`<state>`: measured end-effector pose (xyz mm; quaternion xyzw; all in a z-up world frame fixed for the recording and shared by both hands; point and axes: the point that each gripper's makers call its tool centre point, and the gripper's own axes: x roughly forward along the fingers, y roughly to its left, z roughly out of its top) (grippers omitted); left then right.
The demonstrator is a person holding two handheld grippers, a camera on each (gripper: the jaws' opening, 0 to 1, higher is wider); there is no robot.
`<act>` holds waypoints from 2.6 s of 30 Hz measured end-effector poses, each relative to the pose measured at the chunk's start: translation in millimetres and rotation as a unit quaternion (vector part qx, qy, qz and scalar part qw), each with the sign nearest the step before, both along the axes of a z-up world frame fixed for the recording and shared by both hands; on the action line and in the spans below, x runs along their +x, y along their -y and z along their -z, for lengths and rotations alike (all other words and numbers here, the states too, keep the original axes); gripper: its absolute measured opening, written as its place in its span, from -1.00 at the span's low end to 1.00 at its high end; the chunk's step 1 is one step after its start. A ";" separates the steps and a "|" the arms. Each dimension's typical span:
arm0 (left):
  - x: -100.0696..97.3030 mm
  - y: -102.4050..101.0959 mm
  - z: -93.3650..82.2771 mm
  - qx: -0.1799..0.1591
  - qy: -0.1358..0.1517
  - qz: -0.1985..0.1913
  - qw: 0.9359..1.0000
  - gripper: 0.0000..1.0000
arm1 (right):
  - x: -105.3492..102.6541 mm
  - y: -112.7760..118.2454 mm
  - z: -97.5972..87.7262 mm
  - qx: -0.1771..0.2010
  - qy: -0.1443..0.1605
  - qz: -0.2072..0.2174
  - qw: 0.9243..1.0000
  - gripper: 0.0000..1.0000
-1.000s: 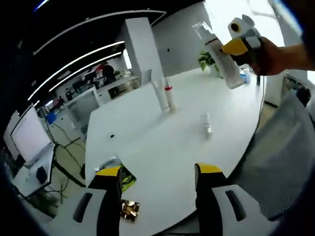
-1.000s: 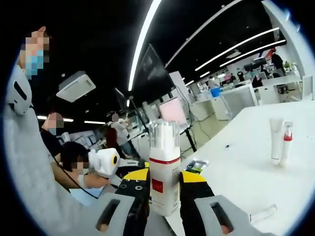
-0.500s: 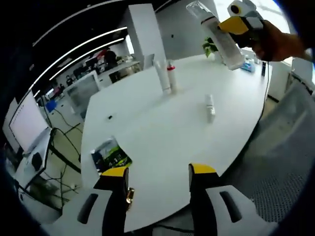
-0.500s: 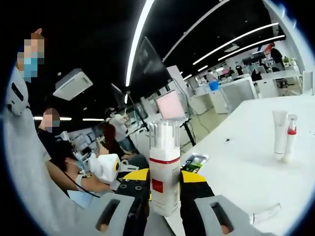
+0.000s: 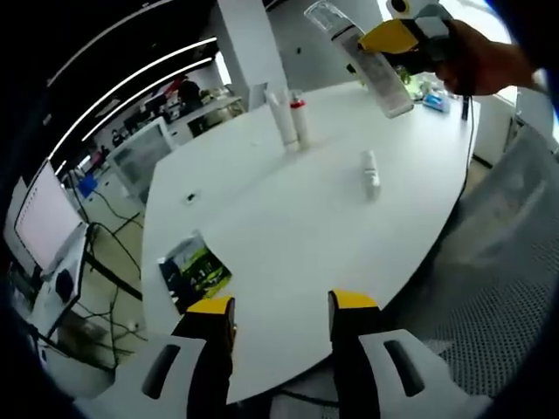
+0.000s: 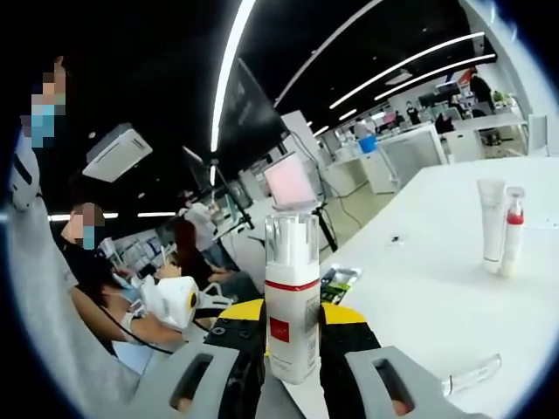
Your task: Arrange the skincare products in the storage area until every visible bottle or jar stands upright without overlapping.
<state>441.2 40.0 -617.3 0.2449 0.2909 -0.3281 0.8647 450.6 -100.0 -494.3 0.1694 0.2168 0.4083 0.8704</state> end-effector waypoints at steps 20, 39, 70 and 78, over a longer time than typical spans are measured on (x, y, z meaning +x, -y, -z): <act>-4.7 0.0 7.1 0.017 -0.013 0.013 1.000 -0.27 | 3.6 13.7 26.9 -0.022 -0.020 0.032 0.999 -0.68; -5.3 -1.5 9.6 0.019 -0.021 0.014 0.999 -0.35 | 39.5 38.9 50.7 -0.070 0.000 0.075 0.995 -0.69; -7.8 -6.4 17.2 0.032 -0.041 0.006 0.999 -0.42 | 110.2 64.5 69.9 -0.122 0.028 0.082 0.989 -0.69; -8.2 -7.3 19.1 0.035 -0.046 0.006 0.998 -0.46 | 121.2 67.3 78.7 -0.131 0.029 0.085 0.987 -0.69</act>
